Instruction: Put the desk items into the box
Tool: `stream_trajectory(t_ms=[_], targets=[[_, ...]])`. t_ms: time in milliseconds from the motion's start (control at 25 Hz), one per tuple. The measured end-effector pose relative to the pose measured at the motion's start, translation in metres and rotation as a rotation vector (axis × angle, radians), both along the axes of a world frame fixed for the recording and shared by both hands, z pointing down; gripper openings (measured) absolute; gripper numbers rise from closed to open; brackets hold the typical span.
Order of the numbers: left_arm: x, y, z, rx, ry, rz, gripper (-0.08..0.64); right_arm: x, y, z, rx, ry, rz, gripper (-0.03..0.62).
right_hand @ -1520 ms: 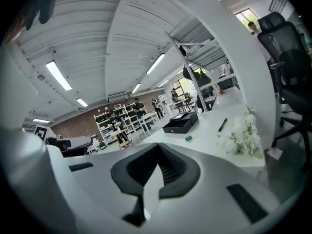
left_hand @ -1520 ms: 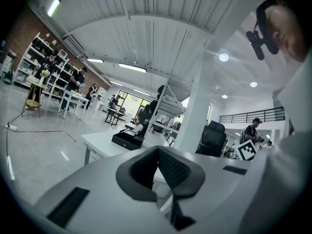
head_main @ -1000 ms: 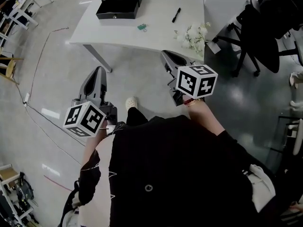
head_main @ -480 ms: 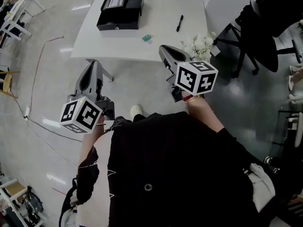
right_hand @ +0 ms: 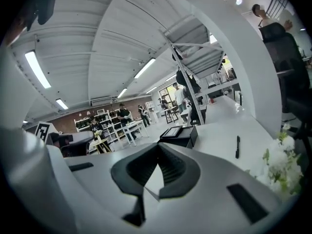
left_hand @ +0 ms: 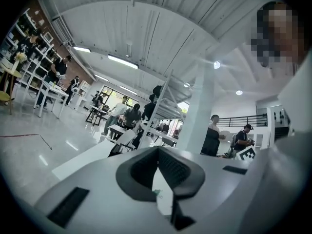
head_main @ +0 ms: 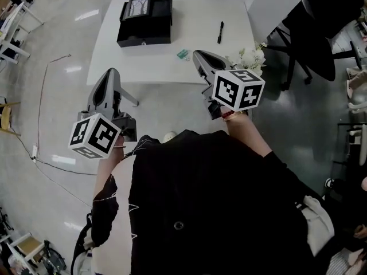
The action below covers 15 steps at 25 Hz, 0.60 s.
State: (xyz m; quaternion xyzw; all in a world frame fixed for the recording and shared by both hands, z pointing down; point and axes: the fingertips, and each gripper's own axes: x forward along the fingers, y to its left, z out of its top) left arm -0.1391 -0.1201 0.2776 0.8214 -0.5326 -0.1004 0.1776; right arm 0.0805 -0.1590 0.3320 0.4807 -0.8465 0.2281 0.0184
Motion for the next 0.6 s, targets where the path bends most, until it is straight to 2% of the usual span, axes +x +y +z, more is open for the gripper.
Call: stream_trajectory(t_ms=[360, 600], targets=[[-0.024, -0.034, 0.003, -0.002, 0.013, 0.029, 0.011, -0.01, -0.026, 0.012, -0.029, 0.014, 0.059, 0.006], [-0.039, -0.051, 0.009, -0.011, 0.023, 0.035, 0.011, -0.003, -0.045, 0.035, -0.076, 0.009, 0.133, 0.006]])
